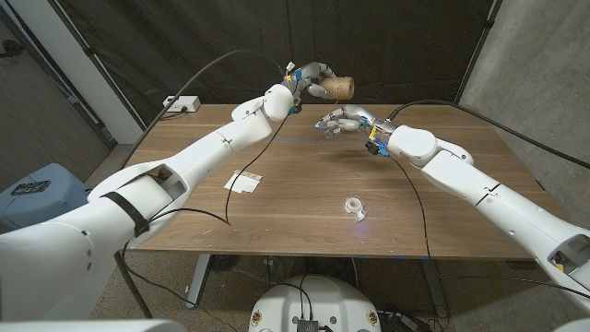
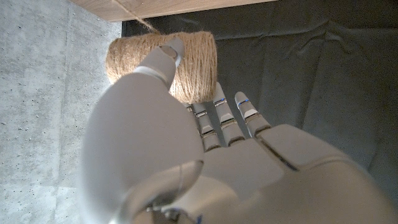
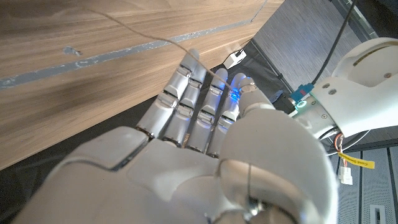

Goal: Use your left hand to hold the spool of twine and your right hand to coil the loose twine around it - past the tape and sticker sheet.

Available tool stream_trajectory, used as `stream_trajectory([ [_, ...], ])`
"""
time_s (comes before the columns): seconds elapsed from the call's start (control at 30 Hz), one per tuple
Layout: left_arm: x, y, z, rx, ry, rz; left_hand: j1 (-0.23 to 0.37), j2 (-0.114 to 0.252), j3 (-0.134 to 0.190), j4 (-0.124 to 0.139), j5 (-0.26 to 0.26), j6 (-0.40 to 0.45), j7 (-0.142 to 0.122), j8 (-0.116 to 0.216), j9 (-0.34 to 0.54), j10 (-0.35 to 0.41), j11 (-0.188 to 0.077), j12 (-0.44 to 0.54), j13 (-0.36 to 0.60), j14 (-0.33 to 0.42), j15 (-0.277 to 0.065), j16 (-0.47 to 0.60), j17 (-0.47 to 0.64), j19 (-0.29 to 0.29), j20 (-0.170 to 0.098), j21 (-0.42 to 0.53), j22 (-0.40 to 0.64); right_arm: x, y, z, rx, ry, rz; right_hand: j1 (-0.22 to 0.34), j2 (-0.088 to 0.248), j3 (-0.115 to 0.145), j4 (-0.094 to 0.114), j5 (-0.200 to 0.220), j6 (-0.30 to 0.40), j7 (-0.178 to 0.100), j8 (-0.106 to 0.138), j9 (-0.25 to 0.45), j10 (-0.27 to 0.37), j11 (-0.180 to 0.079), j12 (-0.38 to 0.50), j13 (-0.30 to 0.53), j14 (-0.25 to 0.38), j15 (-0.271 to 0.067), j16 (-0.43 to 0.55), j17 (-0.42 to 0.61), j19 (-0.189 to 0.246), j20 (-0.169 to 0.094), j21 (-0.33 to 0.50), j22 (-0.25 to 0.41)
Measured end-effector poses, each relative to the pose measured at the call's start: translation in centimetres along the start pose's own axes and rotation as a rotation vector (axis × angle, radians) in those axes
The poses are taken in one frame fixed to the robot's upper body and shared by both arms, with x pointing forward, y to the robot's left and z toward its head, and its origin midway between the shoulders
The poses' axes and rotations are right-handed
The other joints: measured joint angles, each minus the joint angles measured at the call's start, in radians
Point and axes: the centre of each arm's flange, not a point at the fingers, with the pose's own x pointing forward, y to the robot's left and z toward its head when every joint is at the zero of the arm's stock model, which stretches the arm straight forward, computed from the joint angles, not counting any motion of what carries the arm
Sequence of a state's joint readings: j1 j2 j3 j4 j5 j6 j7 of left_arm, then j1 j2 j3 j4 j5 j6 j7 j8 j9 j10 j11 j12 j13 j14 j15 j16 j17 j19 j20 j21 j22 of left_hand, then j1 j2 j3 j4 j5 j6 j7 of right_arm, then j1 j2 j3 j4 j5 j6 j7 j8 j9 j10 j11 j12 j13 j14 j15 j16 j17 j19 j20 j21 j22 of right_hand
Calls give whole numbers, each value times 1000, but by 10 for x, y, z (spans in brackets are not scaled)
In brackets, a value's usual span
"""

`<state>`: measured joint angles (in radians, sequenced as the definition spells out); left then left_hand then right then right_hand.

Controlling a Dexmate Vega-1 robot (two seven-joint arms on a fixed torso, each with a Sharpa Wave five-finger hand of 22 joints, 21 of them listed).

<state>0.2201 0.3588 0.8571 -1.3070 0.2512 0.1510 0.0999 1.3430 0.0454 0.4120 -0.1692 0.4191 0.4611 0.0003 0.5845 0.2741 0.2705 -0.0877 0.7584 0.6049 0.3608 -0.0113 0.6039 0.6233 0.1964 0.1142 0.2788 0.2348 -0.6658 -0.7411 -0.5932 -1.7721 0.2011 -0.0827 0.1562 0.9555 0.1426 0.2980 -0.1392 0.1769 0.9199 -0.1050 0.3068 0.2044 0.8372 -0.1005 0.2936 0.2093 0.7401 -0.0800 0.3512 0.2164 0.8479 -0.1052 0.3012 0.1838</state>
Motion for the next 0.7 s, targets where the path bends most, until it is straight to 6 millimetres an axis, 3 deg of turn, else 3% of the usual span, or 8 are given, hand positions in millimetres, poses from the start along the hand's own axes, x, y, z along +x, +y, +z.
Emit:
stream_trajectory([
  [0.7, 6, -1, -1, 26, -12, -8, 0, 0, 0, 0, 4, 0, 0, 0, 0, 1, -1, 0, 0, 0, 0, 2, 0, 0, 0, 0, 0, -12, -6, 23, 22, -76, 47, 0, 0, 0, 0, 0, 5, 5, -4, 0, 13, 2, -1, 0, 11, 0, 0, 5, 9, -2, 0, 0],
])
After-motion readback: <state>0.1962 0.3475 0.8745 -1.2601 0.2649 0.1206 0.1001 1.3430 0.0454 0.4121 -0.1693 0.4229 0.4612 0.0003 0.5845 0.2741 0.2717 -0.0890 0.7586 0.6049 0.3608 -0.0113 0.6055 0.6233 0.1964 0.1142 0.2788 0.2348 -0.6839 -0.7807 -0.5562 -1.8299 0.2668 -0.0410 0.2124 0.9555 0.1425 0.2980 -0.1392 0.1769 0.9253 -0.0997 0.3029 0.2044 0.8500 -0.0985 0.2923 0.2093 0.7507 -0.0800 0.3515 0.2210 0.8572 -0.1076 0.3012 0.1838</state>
